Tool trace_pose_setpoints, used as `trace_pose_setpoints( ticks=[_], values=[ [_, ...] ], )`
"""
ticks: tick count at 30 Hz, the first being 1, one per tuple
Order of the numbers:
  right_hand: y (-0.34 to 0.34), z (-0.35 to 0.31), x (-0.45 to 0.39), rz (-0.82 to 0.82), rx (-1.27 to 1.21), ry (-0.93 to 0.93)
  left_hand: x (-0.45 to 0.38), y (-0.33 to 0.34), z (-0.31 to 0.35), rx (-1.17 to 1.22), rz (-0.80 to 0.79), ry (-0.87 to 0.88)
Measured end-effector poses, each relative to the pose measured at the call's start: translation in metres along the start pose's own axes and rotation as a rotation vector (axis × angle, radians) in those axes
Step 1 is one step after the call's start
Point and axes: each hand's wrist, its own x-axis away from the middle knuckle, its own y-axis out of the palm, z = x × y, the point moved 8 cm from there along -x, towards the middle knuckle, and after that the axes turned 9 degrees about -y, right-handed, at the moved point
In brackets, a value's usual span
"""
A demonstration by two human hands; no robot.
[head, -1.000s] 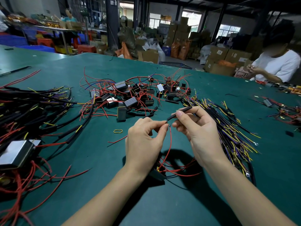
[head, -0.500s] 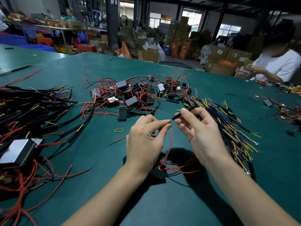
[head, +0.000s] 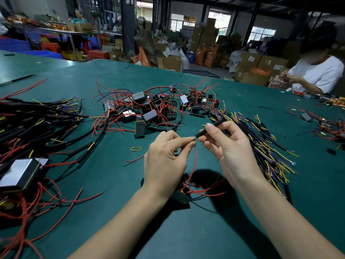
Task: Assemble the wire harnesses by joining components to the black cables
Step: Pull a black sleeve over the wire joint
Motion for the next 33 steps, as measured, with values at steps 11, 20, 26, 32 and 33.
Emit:
trace_pose_setpoints(
  ticks=[11,20,26,32,33],
  values=[
    [0.0016,-0.0023,-0.0023,-0.078,0.05,0.013,-0.0005,0.0006,-0.002,0.003,-0.004,0.005],
    [0.0067,-0.0108,-0.0018,-0.133,0.138,-0.108,-0.0008,0.0,-0.001,0.015,-0.003,0.023],
    [0.0093,-0.0085,-0.0029,-0.231,0.181,-0.071,-0.0017,-0.0016,-0.0025,0.013,0.001,0.015],
    [0.0053,-0.0085,-0.0034,-0.251,0.206,-0.041,0.0,0.0005,-0.0023,0.179,-0.049,-0.116],
    [0.0059,-0.0089,-0.0035,-0.266,0.217,-0.037,-0.0003,0.0001,-0.0012,0.187,-0.055,-0.119]
  ],
)
